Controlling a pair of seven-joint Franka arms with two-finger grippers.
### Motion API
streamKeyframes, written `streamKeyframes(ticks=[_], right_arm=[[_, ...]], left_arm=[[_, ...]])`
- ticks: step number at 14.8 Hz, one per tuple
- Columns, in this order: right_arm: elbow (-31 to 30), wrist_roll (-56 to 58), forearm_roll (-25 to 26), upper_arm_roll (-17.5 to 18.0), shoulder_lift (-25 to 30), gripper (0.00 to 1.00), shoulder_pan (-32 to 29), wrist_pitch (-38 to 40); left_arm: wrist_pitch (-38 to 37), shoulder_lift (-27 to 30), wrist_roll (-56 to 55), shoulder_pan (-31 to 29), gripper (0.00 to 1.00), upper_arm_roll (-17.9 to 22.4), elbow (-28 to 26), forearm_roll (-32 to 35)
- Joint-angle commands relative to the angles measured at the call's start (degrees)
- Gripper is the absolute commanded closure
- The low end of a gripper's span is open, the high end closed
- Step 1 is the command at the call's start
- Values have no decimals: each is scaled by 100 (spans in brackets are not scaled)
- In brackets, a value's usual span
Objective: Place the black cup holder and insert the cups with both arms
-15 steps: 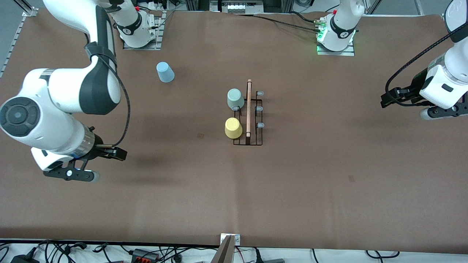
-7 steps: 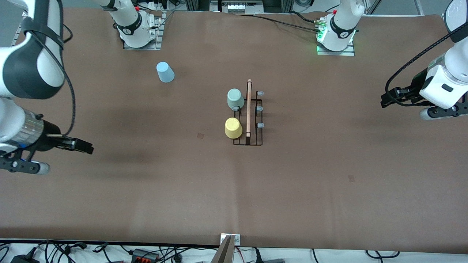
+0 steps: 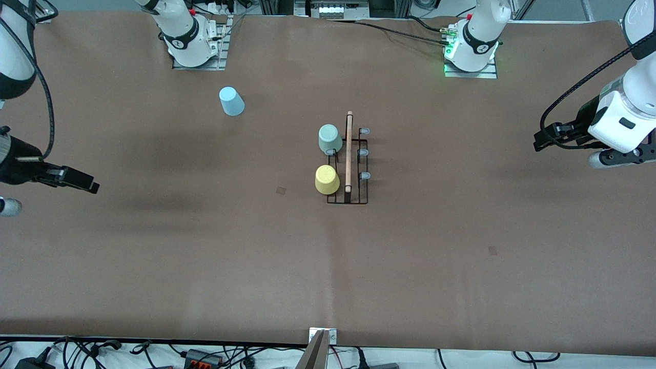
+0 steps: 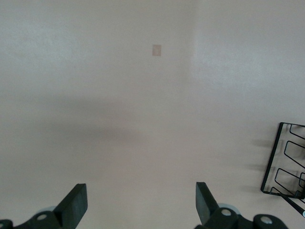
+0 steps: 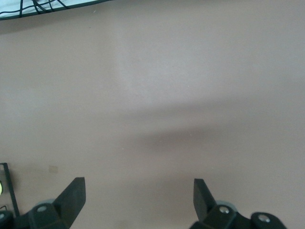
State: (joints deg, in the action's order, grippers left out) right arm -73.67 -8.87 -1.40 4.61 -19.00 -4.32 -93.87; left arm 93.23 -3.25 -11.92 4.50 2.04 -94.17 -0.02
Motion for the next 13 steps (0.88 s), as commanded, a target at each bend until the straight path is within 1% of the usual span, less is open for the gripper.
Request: streamKeyframes(ticks=[1,3,4,6,7,8,13], right_arm=[[-314,69,341,541,309,0,-412,-62],[-305,87,491,523,353,0,-315,-27],[-279,96,509,436,353,0,-245,17],[-279,305,474,-98,353,0,88,9],[-288,489,465,-310,353,0,176,9],[-288,630,448,-373,353,0,169,-9],[-279,738,448,-382,362,0,142,35]], left_arm=[[-24,141,84,-28,0,-2,-110,-95],[-24,141,76,-36,0,-2,-110,-86],[-24,141,84,-28,0,-2,-110,-95],[-24,141,84,-28,0,-2,-110,-95],[-24,141,84,-28,0,-2,-110,-95],[-24,141,84,-28,0,-2,-110,-95],[-24,141,84,-28,0,-2,-110,-95]])
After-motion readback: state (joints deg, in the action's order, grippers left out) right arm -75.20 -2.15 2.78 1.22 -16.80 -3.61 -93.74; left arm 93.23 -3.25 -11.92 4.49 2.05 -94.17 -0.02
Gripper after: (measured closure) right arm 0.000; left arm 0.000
